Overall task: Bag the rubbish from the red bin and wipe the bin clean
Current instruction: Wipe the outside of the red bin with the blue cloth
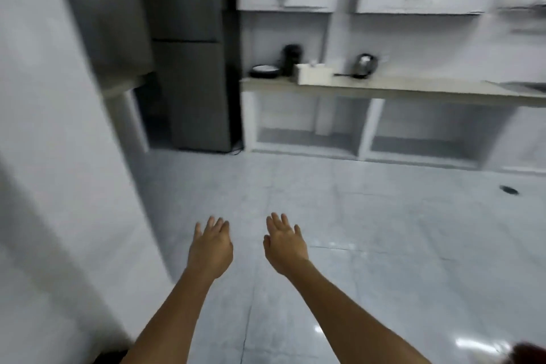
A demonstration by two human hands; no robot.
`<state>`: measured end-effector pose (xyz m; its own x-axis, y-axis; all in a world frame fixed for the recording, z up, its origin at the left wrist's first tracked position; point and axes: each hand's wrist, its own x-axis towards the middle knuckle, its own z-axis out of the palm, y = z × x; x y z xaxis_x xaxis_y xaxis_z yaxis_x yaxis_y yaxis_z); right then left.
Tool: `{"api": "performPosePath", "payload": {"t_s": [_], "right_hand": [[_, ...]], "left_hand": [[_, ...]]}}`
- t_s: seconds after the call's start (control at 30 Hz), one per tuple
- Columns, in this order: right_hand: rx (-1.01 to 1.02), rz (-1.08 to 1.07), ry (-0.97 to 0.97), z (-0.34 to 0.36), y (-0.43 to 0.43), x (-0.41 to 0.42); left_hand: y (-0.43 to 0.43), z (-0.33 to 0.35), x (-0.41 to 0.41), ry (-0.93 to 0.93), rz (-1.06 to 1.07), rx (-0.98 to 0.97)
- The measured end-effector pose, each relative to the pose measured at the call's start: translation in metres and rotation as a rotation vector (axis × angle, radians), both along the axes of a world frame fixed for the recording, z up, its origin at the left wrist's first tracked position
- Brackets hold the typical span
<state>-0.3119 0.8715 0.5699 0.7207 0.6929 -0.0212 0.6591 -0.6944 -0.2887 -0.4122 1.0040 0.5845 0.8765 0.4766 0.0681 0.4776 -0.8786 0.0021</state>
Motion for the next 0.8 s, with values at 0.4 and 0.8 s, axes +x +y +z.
{"api": "performPosePath", "payload": {"t_s": [0.4, 0.8], "right_hand": [[-0.036, -0.877, -0.009, 0.018, -0.390, 0.057], [-0.110, -1.290, -0.029, 0.061, -0.758, 0.049]], "left_hand": [[-0.334, 0.015, 0.180, 0.012, -0.924, 0.016], [-0.728, 0.047, 0.243, -0.038, -1.370, -0.004]]}}
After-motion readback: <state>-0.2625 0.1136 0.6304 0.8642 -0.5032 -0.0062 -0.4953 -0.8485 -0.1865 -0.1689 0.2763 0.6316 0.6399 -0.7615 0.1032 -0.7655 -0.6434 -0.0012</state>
